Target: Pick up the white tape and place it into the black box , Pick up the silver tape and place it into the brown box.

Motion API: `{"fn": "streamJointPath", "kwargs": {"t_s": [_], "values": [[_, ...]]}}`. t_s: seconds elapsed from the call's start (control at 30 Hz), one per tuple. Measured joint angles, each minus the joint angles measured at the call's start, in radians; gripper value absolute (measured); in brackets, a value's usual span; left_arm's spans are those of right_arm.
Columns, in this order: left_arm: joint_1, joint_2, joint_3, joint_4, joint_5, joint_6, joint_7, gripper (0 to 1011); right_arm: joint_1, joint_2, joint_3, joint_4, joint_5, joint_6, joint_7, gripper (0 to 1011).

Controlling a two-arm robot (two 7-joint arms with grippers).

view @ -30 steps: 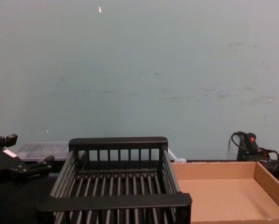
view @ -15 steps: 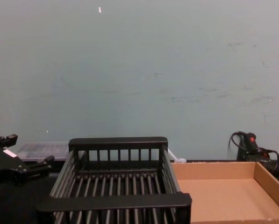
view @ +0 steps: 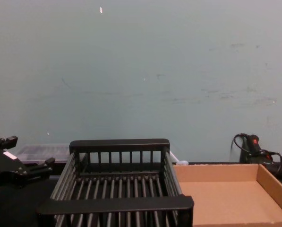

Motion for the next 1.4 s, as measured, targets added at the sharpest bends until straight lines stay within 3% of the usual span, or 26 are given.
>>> {"fn": "streamJointPath", "kwargs": {"t_s": [0.37,0.7,1.07,1.4], "values": [[0.0,0.0,0.0,0.0,0.0,0.0,0.0,1002,-0.084,0.028,0.032,-0.038,0.008,0.058,0.052,1002],[0.0,0.0,0.0,0.0,0.0,0.0,0.0,1001,-0.122,0.018,0.057,-0.056,0.031,0.113,0.085,1002],[0.0,0.0,0.0,0.0,0.0,0.0,0.0,1002,-0.127,0.005,0.063,-0.061,0.03,0.178,0.103,1002],[0.0,0.0,0.0,0.0,0.0,0.0,0.0,1001,-0.108,-0.003,0.042,-0.045,0.004,0.224,0.116,1003]]}}
